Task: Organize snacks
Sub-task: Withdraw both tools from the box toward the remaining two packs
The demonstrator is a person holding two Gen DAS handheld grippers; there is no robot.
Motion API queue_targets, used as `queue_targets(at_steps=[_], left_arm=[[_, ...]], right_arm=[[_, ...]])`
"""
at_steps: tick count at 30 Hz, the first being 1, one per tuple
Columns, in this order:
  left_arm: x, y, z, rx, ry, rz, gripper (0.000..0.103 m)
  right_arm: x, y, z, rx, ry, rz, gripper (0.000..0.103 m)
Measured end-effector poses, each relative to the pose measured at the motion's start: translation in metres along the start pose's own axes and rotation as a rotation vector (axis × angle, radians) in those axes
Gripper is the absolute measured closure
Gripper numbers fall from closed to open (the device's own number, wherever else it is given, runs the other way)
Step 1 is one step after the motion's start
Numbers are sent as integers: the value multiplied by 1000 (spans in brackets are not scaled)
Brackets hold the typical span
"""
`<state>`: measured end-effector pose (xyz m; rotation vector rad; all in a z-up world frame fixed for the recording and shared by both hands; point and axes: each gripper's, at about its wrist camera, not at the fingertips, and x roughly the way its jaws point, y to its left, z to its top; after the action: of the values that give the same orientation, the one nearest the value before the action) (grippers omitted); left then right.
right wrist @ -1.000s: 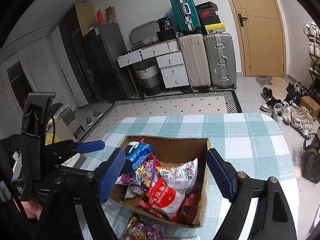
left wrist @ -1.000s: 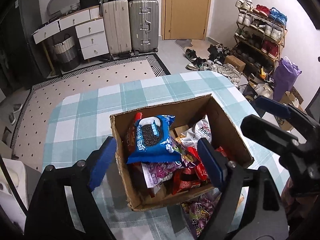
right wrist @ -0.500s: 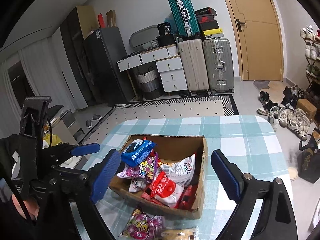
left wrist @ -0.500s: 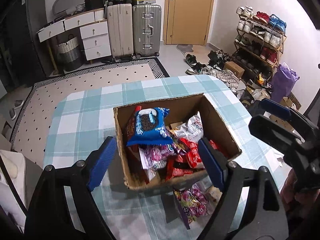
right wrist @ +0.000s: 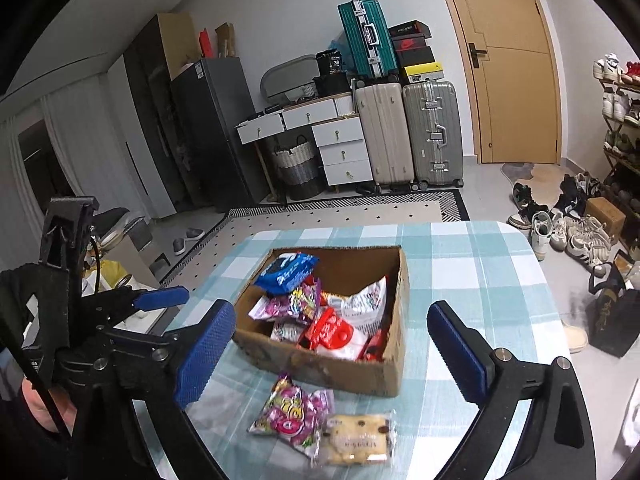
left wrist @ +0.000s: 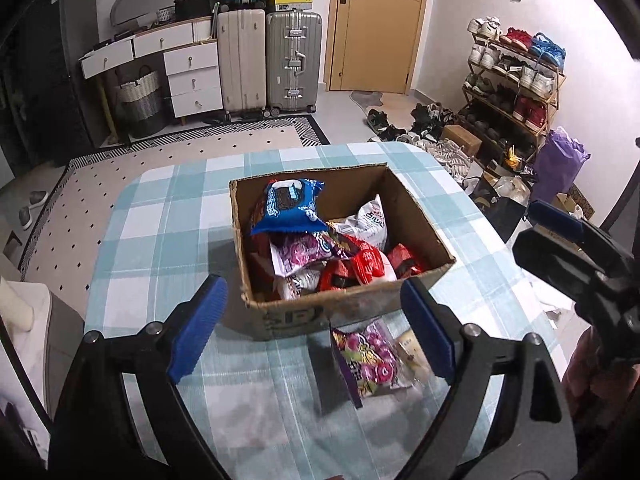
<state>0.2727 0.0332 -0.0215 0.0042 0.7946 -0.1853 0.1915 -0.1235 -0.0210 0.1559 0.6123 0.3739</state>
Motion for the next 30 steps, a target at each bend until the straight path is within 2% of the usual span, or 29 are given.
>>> queue_targets(at_steps=[7,14,23,30], left_arm=[[-29,-6,-20,1,-19,-17,11],[-49,-9,-46,-8,-31,-12,3],[-51,-12,-74,-15,-2,-24,1],[-36,-14,-88,-26,37,-31,1]], right_arm=[[-27,7,-19,5,-10,-10,4],[-44,14,-38,12,-10,-11,4],[-59,11,-66,43,-5,-20,3],[-58,2,-87,74,20,-31,3]])
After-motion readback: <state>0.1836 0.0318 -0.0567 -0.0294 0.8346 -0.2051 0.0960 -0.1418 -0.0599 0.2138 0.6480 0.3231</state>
